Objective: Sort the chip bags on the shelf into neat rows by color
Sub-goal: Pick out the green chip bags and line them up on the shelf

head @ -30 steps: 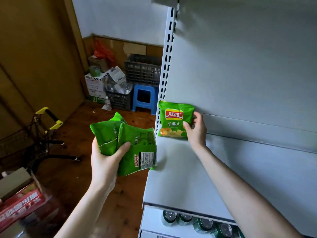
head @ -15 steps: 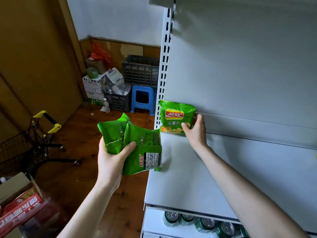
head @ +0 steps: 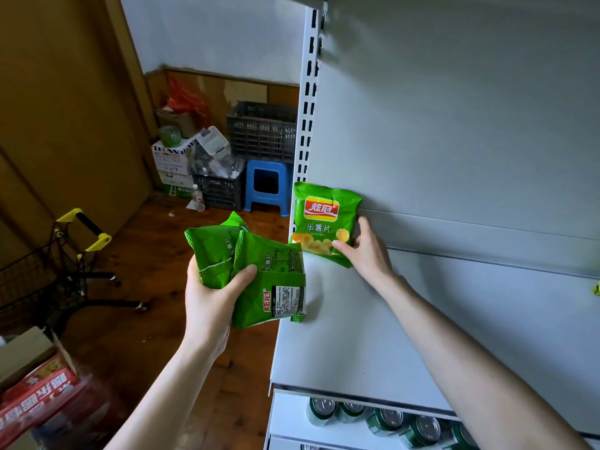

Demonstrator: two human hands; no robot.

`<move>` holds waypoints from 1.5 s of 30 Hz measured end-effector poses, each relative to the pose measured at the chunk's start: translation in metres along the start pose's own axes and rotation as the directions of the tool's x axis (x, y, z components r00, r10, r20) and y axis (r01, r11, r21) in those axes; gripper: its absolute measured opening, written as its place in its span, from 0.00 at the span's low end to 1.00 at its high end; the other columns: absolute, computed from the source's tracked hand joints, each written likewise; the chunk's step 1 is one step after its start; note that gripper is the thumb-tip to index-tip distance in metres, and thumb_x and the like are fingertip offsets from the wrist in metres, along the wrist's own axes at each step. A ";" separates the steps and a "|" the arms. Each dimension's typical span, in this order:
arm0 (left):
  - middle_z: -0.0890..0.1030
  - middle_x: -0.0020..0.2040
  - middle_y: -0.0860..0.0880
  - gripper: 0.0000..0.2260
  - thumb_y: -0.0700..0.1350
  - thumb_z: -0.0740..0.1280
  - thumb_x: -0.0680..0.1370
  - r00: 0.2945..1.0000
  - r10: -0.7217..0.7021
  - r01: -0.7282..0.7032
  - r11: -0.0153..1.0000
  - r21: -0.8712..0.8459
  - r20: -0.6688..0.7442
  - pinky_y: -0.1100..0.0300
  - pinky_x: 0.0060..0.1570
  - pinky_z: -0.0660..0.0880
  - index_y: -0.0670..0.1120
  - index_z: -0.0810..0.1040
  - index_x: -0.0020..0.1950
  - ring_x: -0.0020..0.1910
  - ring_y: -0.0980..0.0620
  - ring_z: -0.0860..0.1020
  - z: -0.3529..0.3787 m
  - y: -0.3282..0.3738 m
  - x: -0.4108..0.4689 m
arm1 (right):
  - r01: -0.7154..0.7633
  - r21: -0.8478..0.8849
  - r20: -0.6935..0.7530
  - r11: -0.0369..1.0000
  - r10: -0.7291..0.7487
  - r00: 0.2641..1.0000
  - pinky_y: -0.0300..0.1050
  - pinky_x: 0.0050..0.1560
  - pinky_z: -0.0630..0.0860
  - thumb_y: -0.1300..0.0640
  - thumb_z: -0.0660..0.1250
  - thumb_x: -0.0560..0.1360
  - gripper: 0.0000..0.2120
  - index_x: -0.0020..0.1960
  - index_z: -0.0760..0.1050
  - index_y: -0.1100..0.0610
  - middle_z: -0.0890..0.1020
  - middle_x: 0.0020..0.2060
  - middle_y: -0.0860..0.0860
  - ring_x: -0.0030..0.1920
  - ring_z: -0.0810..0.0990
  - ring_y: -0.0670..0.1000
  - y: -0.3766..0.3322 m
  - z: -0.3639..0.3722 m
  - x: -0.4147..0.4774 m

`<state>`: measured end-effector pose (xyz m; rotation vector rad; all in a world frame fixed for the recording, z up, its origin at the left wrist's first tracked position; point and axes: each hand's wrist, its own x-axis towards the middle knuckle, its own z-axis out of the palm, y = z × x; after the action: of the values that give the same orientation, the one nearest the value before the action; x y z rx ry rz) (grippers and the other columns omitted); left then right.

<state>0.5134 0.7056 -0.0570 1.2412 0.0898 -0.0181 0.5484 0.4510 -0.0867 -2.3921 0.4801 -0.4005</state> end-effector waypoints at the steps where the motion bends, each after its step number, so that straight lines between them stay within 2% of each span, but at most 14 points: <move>1: 0.81 0.53 0.46 0.26 0.34 0.73 0.68 1.000 0.000 0.000 1.000 -0.002 0.001 0.52 0.44 0.81 0.44 0.70 0.64 0.49 0.48 0.82 0.001 -0.001 0.000 | 0.002 0.004 0.002 1.000 -0.002 1.000 0.44 0.37 0.65 0.50 0.71 0.71 0.25 0.61 0.65 0.57 0.77 0.40 0.55 0.41 0.76 0.57 0.001 -0.001 0.000; 3: 0.81 0.53 0.46 0.25 0.33 0.72 0.68 1.000 -0.003 0.003 1.000 -0.003 -0.001 0.51 0.45 0.81 0.44 0.71 0.63 0.49 0.47 0.82 0.001 -0.001 0.000 | 0.011 0.045 -0.024 0.999 -0.010 1.000 0.46 0.46 0.69 0.52 0.71 0.71 0.29 0.67 0.63 0.58 0.79 0.51 0.58 0.52 0.77 0.59 0.002 -0.001 0.000; 6: 0.81 0.54 0.45 0.25 0.33 0.72 0.69 1.000 -0.010 0.010 1.000 -0.009 -0.006 0.48 0.47 0.81 0.44 0.71 0.63 0.50 0.46 0.82 0.001 -0.002 0.000 | 0.119 0.121 -0.132 0.985 -0.103 0.986 0.46 0.61 0.67 0.57 0.73 0.70 0.35 0.71 0.60 0.61 0.71 0.65 0.60 0.65 0.71 0.57 -0.001 -0.003 -0.004; 9: 0.81 0.54 0.45 0.25 0.33 0.72 0.68 1.000 -0.008 0.008 1.000 -0.011 -0.007 0.48 0.47 0.81 0.44 0.71 0.63 0.51 0.45 0.82 0.002 -0.003 0.000 | 0.229 0.065 -0.159 0.971 -0.217 0.963 0.45 0.61 0.67 0.58 0.74 0.68 0.39 0.72 0.59 0.60 0.71 0.64 0.60 0.65 0.70 0.57 -0.008 -0.006 -0.006; 15: 0.81 0.54 0.45 0.25 0.33 0.72 0.69 1.000 -0.004 0.004 1.000 0.001 -0.005 0.45 0.50 0.79 0.44 0.71 0.63 0.51 0.45 0.82 0.004 -0.004 0.000 | 0.242 -0.041 0.047 0.969 -0.240 0.970 0.46 0.60 0.68 0.54 0.73 0.69 0.40 0.74 0.56 0.51 0.68 0.65 0.57 0.64 0.71 0.54 -0.017 -0.005 -0.003; 21: 0.81 0.54 0.45 0.25 0.34 0.73 0.68 1.000 0.000 0.000 1.000 0.021 -0.004 0.47 0.48 0.80 0.45 0.71 0.63 0.50 0.46 0.82 0.004 -0.004 0.000 | 0.199 -0.158 -0.034 0.967 -0.207 0.978 0.51 0.52 0.71 0.55 0.70 0.72 0.40 0.76 0.49 0.54 0.67 0.63 0.59 0.60 0.72 0.58 -0.015 0.001 -0.002; 24: 0.81 0.54 0.45 0.25 0.34 0.73 0.68 1.000 0.003 -0.003 1.000 0.021 -0.006 0.49 0.46 0.81 0.44 0.71 0.63 0.50 0.46 0.82 0.003 -0.003 -0.001 | 0.138 -0.122 0.012 0.983 -0.137 0.990 0.50 0.57 0.69 0.55 0.71 0.72 0.43 0.76 0.46 0.56 0.65 0.65 0.60 0.63 0.68 0.59 -0.009 0.003 0.001; 28: 0.82 0.53 0.45 0.24 0.34 0.73 0.68 0.999 -0.032 0.032 0.999 -0.010 -0.013 0.50 0.44 0.81 0.45 0.71 0.61 0.48 0.47 0.83 0.003 -0.002 -0.001 | 0.142 -0.048 0.027 0.989 -0.140 0.990 0.47 0.64 0.64 0.55 0.72 0.71 0.44 0.76 0.47 0.55 0.64 0.67 0.59 0.67 0.65 0.57 -0.005 -0.002 0.000; 32: 0.81 0.53 0.44 0.24 0.33 0.72 0.69 0.999 -0.047 0.047 0.998 -0.034 -0.008 0.52 0.42 0.82 0.44 0.71 0.62 0.47 0.47 0.83 0.003 0.000 -0.003 | 0.155 -0.003 0.036 0.988 -0.155 0.987 0.41 0.60 0.63 0.56 0.72 0.71 0.42 0.76 0.49 0.53 0.66 0.65 0.58 0.64 0.68 0.54 -0.003 -0.010 -0.004; 38: 0.82 0.52 0.44 0.23 0.33 0.72 0.69 0.997 -0.075 0.075 0.994 -0.076 0.007 0.54 0.39 0.82 0.43 0.70 0.62 0.44 0.48 0.84 0.005 0.002 -0.003 | 0.206 -0.017 0.031 0.978 -0.205 0.978 0.40 0.57 0.63 0.57 0.71 0.71 0.39 0.75 0.53 0.52 0.70 0.61 0.61 0.62 0.69 0.58 0.006 -0.020 -0.004; 40: 0.81 0.53 0.43 0.24 0.33 0.72 0.69 0.996 -0.084 0.085 0.992 -0.095 0.012 0.52 0.41 0.82 0.42 0.70 0.63 0.45 0.47 0.83 0.006 0.003 -0.003 | 0.233 -0.019 -0.071 0.972 -0.234 0.970 0.42 0.61 0.62 0.57 0.70 0.72 0.35 0.74 0.57 0.56 0.70 0.63 0.62 0.65 0.67 0.58 0.002 -0.027 -0.009; 42: 0.81 0.53 0.42 0.24 0.34 0.72 0.69 0.996 -0.091 0.093 0.989 -0.113 0.018 0.50 0.42 0.82 0.42 0.70 0.63 0.47 0.45 0.83 0.007 0.004 -0.004 | 0.326 0.056 -0.256 0.944 -0.302 0.918 0.49 0.60 0.69 0.56 0.67 0.73 0.27 0.69 0.66 0.62 0.73 0.59 0.62 0.61 0.72 0.58 -0.010 -0.033 -0.021; 44: 0.82 0.53 0.42 0.24 0.35 0.72 0.68 0.996 -0.091 0.093 0.987 -0.133 0.022 0.51 0.41 0.82 0.42 0.71 0.62 0.47 0.45 0.83 0.010 0.003 -0.004 | 0.429 0.200 -0.339 0.881 -0.349 0.874 0.46 0.50 0.77 0.57 0.66 0.72 0.20 0.62 0.73 0.64 0.77 0.51 0.59 0.50 0.78 0.48 -0.030 -0.037 -0.041; 45: 0.82 0.53 0.42 0.24 0.35 0.72 0.68 0.996 -0.091 0.094 0.984 -0.151 0.026 0.52 0.40 0.81 0.42 0.71 0.62 0.46 0.45 0.83 0.012 0.004 -0.005 | 0.459 0.263 -0.299 0.849 -0.380 0.875 0.40 0.47 0.78 0.55 0.67 0.72 0.19 0.58 0.76 0.64 0.78 0.48 0.57 0.47 0.78 0.42 -0.043 -0.037 -0.055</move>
<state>0.5095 0.6948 -0.0491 1.0839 0.1296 -0.1017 0.4951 0.4850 -0.0398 -2.1157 -0.0307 -0.8992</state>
